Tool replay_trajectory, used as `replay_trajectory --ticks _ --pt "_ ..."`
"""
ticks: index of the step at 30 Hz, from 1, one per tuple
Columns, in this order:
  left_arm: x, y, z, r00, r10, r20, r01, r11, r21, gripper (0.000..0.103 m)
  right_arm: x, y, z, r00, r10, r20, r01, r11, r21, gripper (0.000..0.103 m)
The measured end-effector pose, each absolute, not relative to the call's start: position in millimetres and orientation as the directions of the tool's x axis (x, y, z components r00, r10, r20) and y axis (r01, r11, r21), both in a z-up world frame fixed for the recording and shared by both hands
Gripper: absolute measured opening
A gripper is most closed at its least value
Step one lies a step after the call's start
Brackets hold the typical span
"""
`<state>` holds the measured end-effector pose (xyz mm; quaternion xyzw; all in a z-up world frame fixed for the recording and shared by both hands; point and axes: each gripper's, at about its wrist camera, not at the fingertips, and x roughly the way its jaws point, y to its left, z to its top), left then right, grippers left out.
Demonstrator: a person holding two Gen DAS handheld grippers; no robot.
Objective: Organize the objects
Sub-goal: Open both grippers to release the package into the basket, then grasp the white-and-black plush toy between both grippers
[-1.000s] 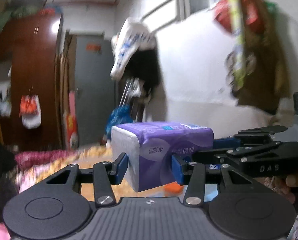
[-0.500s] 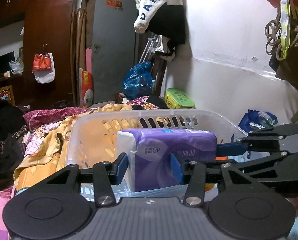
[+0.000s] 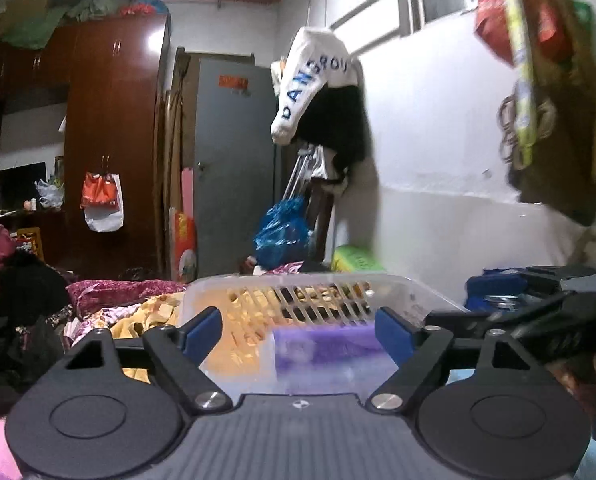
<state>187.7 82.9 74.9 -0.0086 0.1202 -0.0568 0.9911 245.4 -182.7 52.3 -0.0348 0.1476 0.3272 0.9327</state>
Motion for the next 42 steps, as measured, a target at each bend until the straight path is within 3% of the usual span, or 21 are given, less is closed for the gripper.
replay_trajectory --ticks 3,6,9,13,16,18,20,25,27,32,38,42 --pt "132.5 83.9 50.9 0.979 -0.041 -0.198 0.037 0.999 -0.028 0.086 205.6 -202.9 28.0 0.762 0.599 -0.245 -0.59 0.799 0.12 0.103" --pt "90.6 92.5 24.5 0.984 -0.015 -0.176 0.002 0.998 -0.07 0.086 174.5 -204.0 -7.4 0.721 0.622 -0.304 -0.585 0.783 0.212 0.103" --pt "73.6 108.1 6.0 0.985 0.0 -0.175 -0.026 0.989 -0.144 0.086 144.2 -195.6 -35.9 0.668 0.675 -0.312 -0.641 0.736 0.219 0.103" --pt "68.7 110.4 -7.5 0.985 0.034 -0.171 -0.053 0.993 -0.107 0.086 124.4 -190.9 -47.8 0.625 0.734 -0.266 -0.691 0.679 0.249 0.103" --pt "63.8 109.2 -17.2 0.987 0.038 -0.154 -0.051 0.996 -0.076 0.084 114.6 -179.0 -48.4 0.64 0.72 -0.268 -0.704 0.689 0.17 0.089" --pt "65.1 111.0 -21.5 0.987 0.044 -0.154 -0.055 0.996 -0.068 0.076 115.1 -174.1 -49.4 0.626 0.729 -0.275 -0.72 0.677 0.156 0.073" --pt "67.3 112.2 -26.4 0.985 0.022 -0.171 -0.034 0.997 -0.067 0.065 116.1 -171.2 -55.7 0.595 0.745 -0.3 -0.736 0.655 0.168 0.065" --pt "70.6 105.5 -34.6 0.985 0.001 -0.175 -0.005 1.0 -0.02 0.058 121.7 -158.9 -60.8 0.558 0.756 -0.342 -0.755 0.633 0.17 0.055" --pt "70.6 106.5 -37.1 0.983 -0.017 -0.18 0.013 1.0 -0.026 0.054 119.6 -157.5 -63.0 0.545 0.761 -0.353 -0.761 0.625 0.173 0.042" --pt "66.9 104.8 -40.4 0.983 -0.041 -0.18 0.039 0.999 -0.014 0.046 113.0 -159.1 -65.0 0.543 0.766 -0.342 -0.764 0.62 0.176 0.036" --pt "63.8 101.2 -44.7 0.983 -0.06 -0.176 0.062 0.998 0.006 0.043 112.9 -158.2 -64.1 0.553 0.763 -0.335 -0.757 0.628 0.179 0.033" --pt "61.5 99.0 -44.7 0.983 -0.067 -0.171 0.071 0.997 0.017 0.043 112.9 -160.1 -63.2 0.577 0.748 -0.328 -0.743 0.647 0.171 0.025"
